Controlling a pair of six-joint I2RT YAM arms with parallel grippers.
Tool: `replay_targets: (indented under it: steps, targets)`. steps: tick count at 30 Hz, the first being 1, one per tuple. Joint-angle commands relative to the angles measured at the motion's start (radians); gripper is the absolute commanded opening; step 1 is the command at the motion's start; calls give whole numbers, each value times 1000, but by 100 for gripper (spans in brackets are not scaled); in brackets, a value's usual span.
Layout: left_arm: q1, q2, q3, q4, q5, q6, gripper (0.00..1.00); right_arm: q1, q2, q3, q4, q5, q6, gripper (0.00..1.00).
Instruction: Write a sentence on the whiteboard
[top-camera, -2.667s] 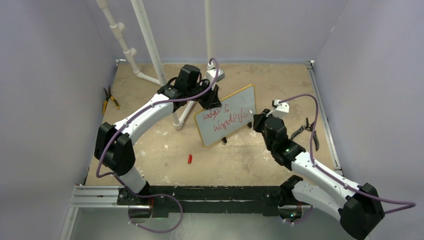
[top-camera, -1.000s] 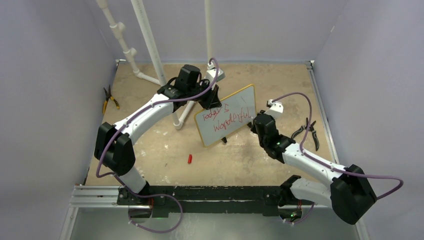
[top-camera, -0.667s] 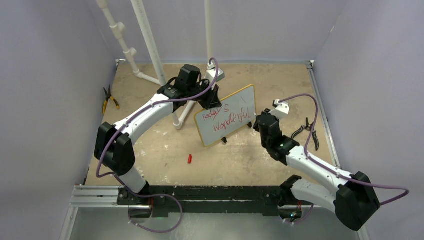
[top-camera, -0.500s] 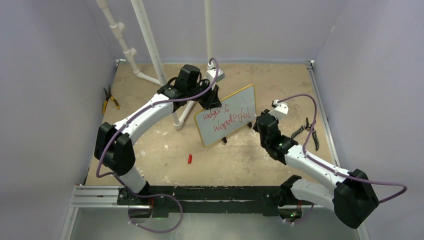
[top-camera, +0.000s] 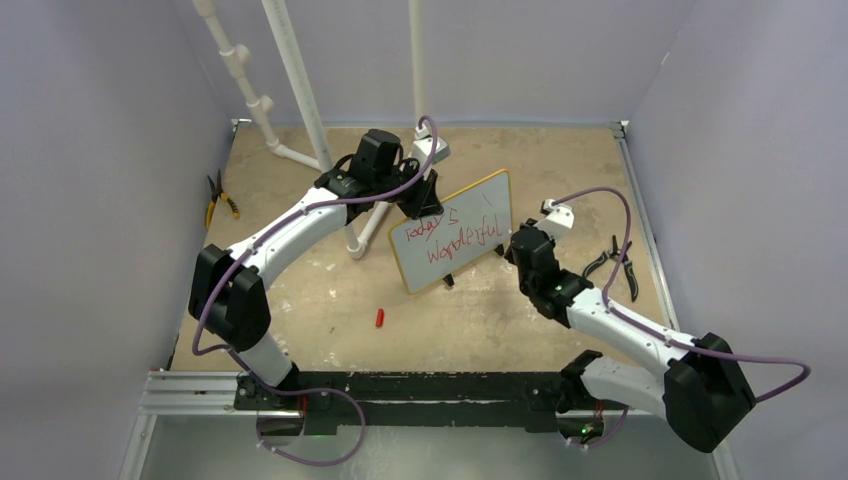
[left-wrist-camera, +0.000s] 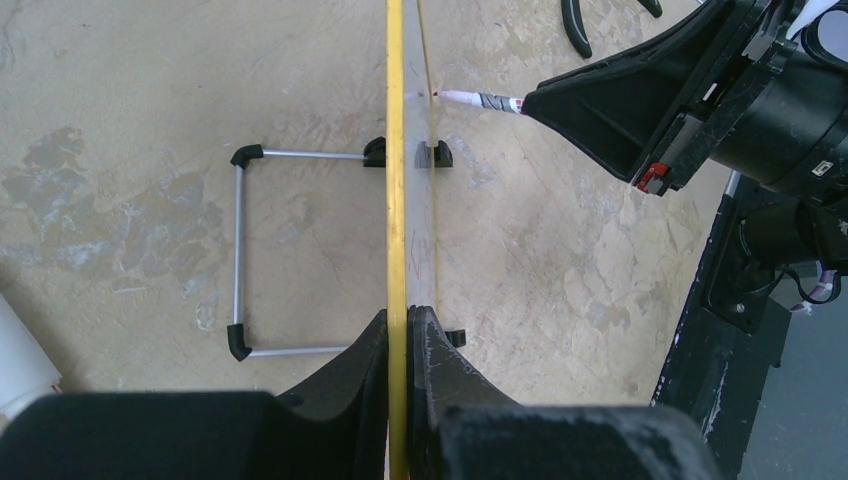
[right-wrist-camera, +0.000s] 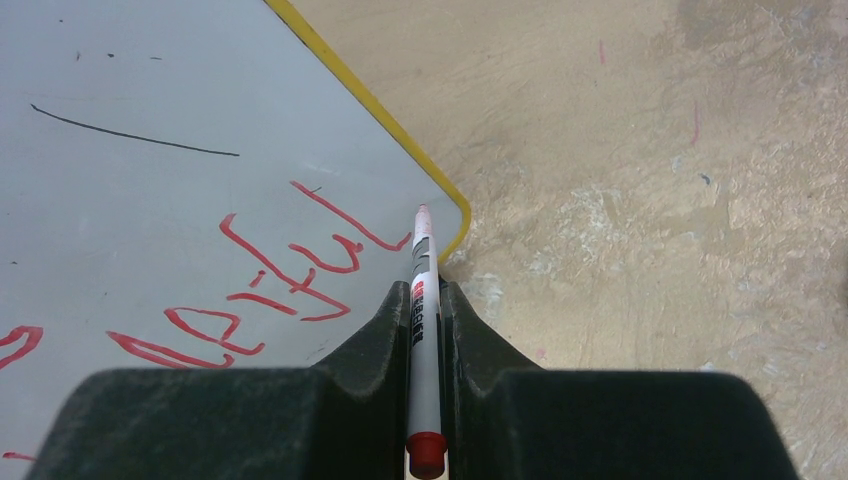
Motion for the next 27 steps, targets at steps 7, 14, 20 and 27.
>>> replay_targets:
  steps: [7,14,20,27]
  targets:
    - [-2,-23,-2,21,21,22,0,0,35,34,58,18,-13,0]
    - [-3,-23,-2,21,22,22,0,0,44,37,73,10,-19,0]
    - [-2,-22,-1,21,22,22,0,0,49,34,76,7,-19,0]
    - [-2,-22,-1,21,22,22,0,-1,50,33,82,4,-19,0]
